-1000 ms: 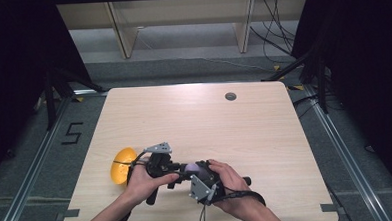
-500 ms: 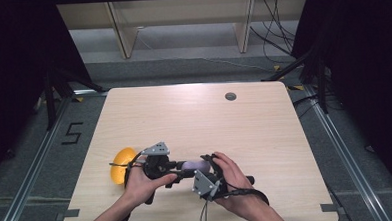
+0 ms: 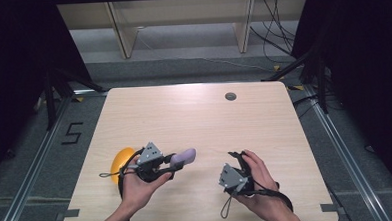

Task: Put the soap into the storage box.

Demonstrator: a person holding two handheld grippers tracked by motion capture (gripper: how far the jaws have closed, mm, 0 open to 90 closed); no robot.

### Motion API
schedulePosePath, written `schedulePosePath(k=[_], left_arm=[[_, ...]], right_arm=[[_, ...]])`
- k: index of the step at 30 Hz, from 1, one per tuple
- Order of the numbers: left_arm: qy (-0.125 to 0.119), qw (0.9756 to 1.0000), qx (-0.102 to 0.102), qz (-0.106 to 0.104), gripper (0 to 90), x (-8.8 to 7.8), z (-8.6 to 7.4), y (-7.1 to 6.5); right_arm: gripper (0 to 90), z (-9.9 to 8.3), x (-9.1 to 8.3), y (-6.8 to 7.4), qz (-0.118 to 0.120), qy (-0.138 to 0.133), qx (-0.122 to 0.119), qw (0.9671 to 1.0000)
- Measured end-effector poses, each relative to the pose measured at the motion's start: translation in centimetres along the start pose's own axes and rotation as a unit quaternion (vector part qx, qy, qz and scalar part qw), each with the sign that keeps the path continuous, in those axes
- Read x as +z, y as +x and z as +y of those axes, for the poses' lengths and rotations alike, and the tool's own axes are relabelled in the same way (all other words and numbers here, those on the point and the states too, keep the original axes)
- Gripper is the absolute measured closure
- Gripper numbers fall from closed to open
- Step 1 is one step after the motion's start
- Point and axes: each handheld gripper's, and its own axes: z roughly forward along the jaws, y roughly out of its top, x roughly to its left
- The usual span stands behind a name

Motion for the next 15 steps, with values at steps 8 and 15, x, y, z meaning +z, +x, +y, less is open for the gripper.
schedulePosePath(k=[8, 15], left_arm=[[-0.03, 0.9972, -0.029, 0.063, 58.9, -0.3, -1.0, 0.1], [-0.071, 0.9899, -0.037, 0.117, 58.8, -1.1, -1.4, 0.0]], right_arm=[[30.7, -2.6, -0.4, -1.1, -0.005, 0.011, 0.064, 0.9979], [30.5, -3.0, -0.5, -1.2, -0.001, 0.016, 0.082, 0.9965]])
